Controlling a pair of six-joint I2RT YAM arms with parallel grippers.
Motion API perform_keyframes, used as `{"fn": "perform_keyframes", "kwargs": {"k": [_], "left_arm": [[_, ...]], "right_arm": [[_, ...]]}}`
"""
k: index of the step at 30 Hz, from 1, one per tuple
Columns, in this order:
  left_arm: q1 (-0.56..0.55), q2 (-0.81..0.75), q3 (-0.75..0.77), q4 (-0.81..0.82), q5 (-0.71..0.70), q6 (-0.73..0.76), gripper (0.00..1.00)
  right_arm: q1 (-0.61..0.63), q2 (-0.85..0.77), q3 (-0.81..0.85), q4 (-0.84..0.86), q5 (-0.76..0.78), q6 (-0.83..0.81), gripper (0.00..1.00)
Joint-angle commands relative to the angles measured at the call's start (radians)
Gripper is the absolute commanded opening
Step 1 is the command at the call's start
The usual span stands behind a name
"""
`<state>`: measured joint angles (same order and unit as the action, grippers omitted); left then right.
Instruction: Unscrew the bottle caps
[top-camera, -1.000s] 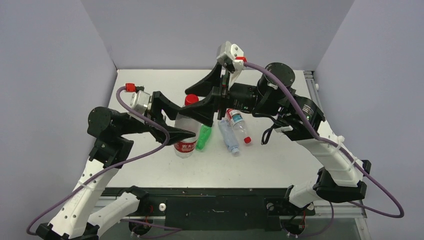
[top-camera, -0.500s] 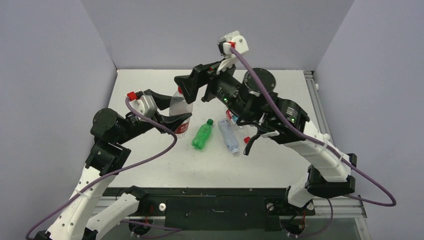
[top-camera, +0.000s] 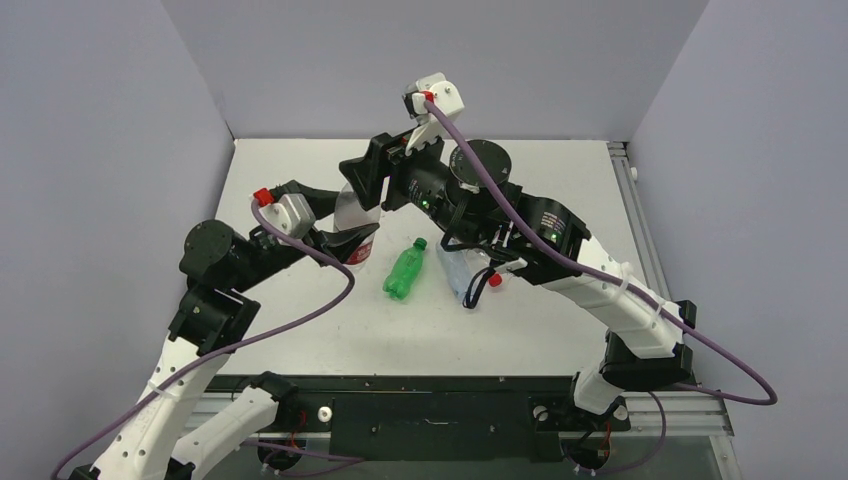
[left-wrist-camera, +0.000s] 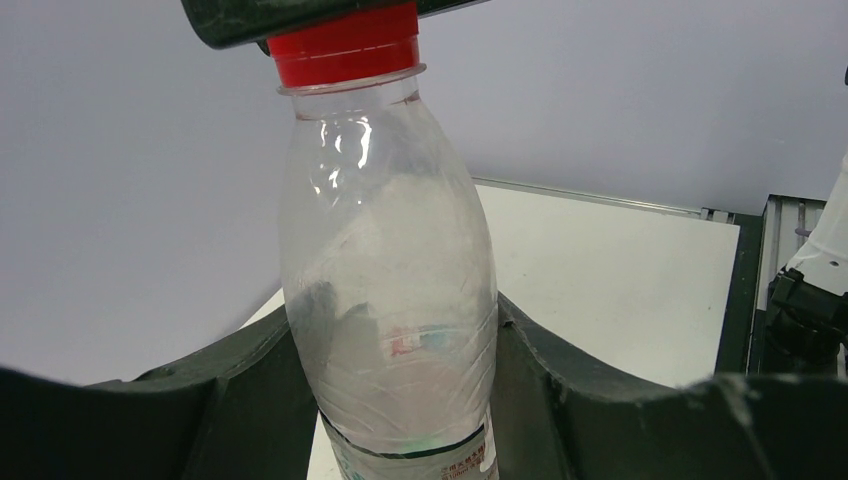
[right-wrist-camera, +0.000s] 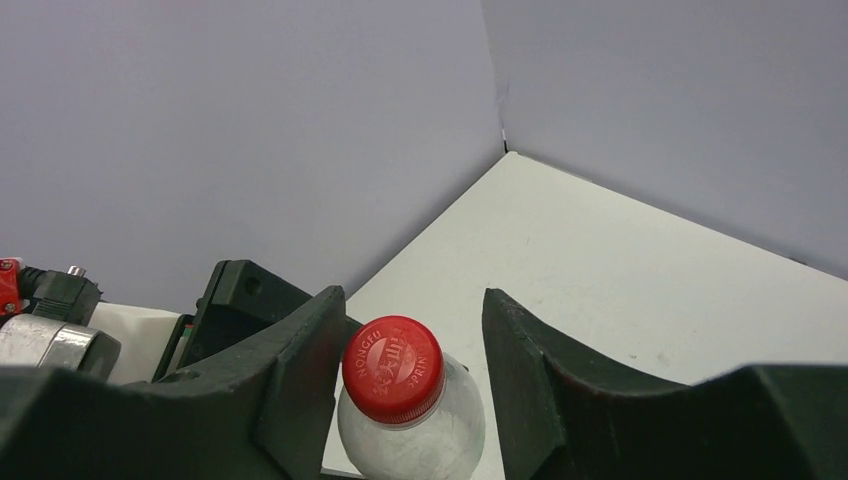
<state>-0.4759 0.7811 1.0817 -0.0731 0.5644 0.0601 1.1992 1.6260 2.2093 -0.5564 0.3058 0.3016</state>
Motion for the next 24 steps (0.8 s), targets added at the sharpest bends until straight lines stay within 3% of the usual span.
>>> {"fn": "perform_keyframes", "kwargs": {"k": [1,6,12,17,24], "left_arm": [[0.002,-0.011,0.008,0.006,-0.018,-0.002,0.13],[0.002,-0.008,0.022,-0.005,-0.017,-0.005,0.13],[0.002,-0.008,0.032,-0.011,-0.013,-0.016,0.13],[0.002,-0.005,0.039,-0.013,-0.01,-0.028,0.13],[0.002,-0.008,0.041,-0.008,-0.008,-0.034,0.12]], "right_arm": [[0.005,-0.012,0.026,0.025,-0.051,0.015,0.49],[0.005,-0.007,0.016,0.021,-0.057,0.023,0.53],[0.005,-0.018,0.001,0.03,-0.055,0.019,0.34],[0.005,-0.011,0.009,0.004,-0.06,0.012,0.48],[0.004,-0.014,-0.002,0.007,-0.057,0.01,0.43]]}}
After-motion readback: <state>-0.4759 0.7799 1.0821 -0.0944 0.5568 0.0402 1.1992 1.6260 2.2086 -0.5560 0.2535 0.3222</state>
